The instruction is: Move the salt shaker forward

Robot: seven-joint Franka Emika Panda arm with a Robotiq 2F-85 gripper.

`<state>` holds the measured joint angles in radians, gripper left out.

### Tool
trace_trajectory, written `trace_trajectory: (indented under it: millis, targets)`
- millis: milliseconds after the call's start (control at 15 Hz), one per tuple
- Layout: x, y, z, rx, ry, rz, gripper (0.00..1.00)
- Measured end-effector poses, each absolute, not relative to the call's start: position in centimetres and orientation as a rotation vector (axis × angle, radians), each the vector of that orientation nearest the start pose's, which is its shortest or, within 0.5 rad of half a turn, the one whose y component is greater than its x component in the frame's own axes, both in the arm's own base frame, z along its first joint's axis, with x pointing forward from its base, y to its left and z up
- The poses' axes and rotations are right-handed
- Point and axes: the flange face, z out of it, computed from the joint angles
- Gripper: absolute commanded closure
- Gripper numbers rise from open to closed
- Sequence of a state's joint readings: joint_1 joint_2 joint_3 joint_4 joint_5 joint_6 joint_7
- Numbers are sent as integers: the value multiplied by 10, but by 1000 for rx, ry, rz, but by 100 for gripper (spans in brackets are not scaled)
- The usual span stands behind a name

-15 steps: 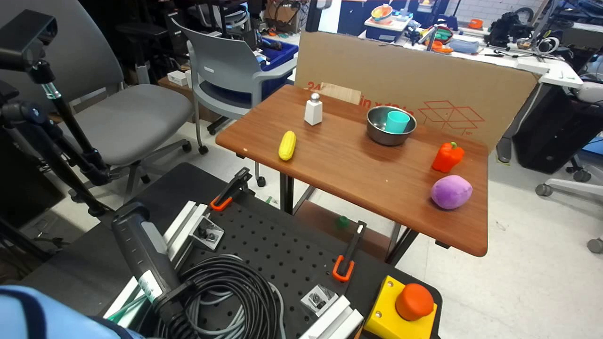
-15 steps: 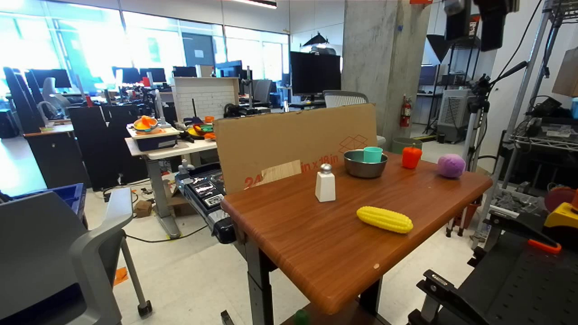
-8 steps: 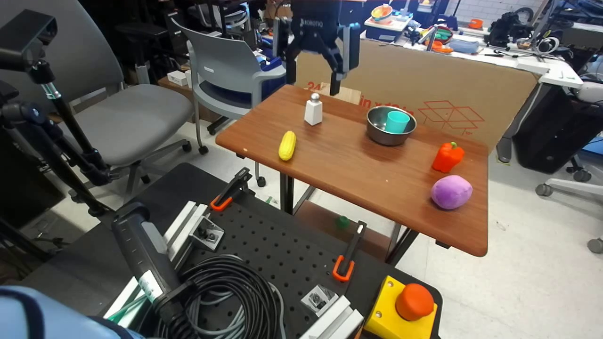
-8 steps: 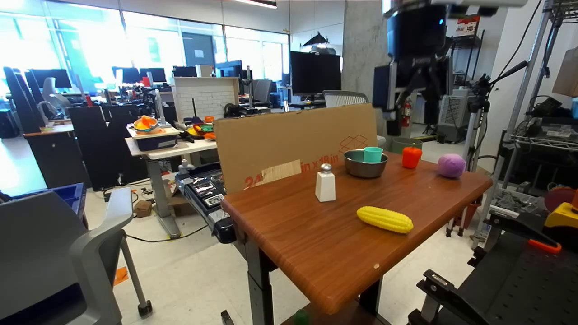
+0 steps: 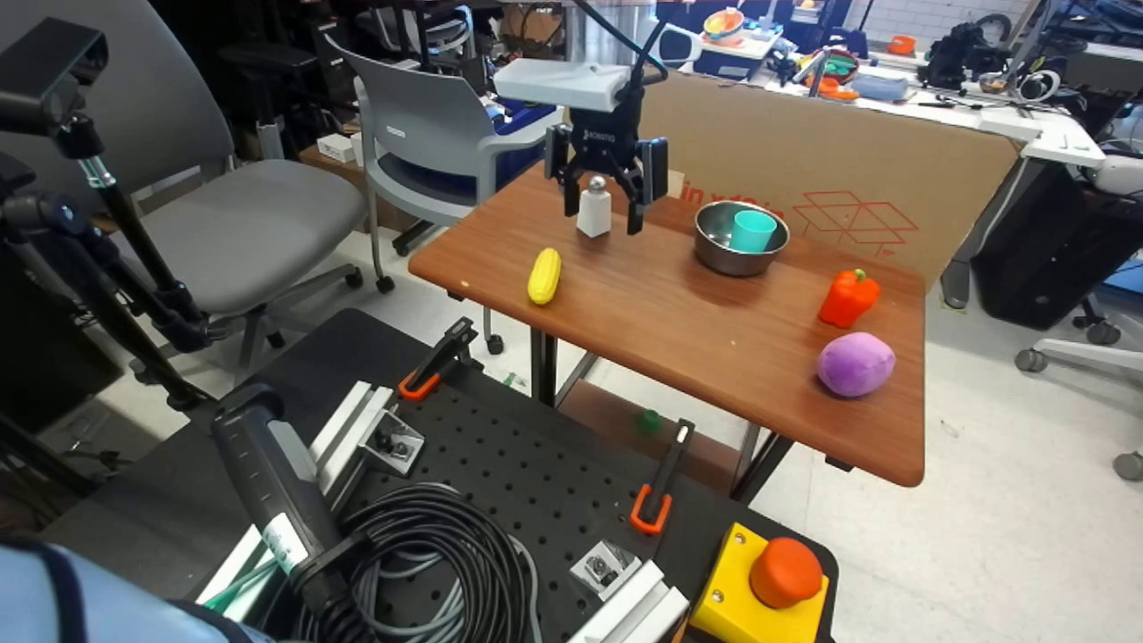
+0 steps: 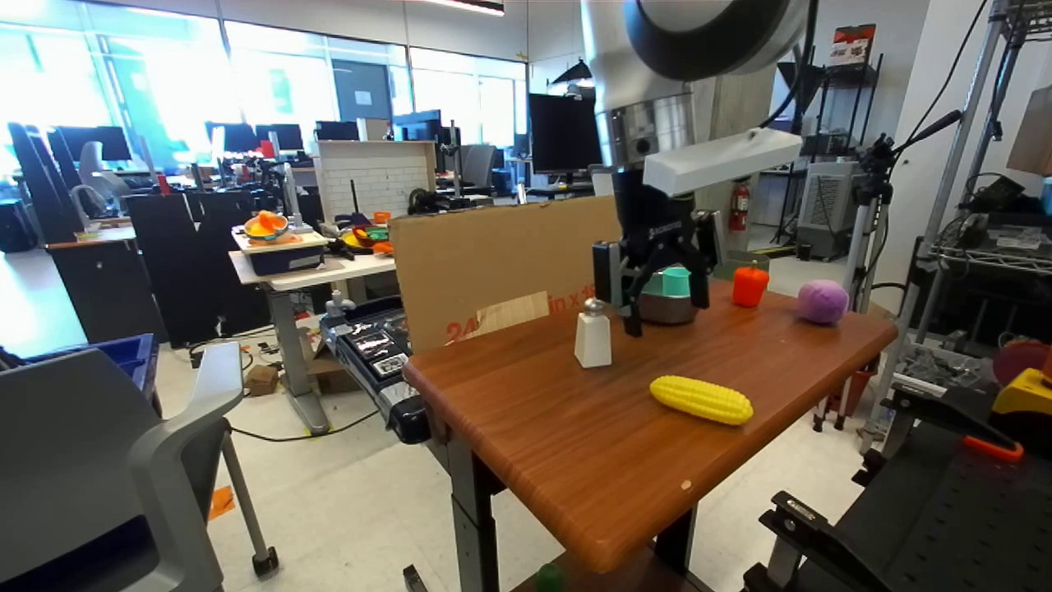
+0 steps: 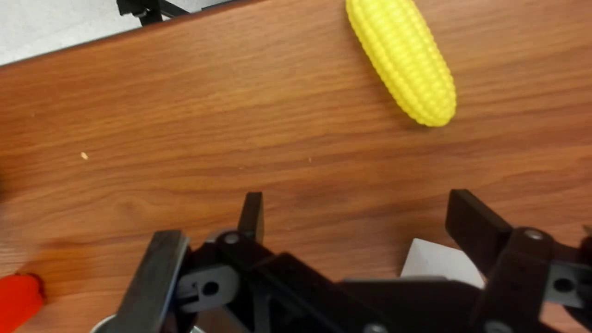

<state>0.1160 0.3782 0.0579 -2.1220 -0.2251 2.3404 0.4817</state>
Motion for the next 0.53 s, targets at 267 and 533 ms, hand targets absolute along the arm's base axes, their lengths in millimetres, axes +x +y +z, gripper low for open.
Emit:
trace_trajectory:
  millis: [267,533]
  targets:
    - [581,120,216,-3284,204,130,0]
    - [598,135,214,-3286,185,104,28]
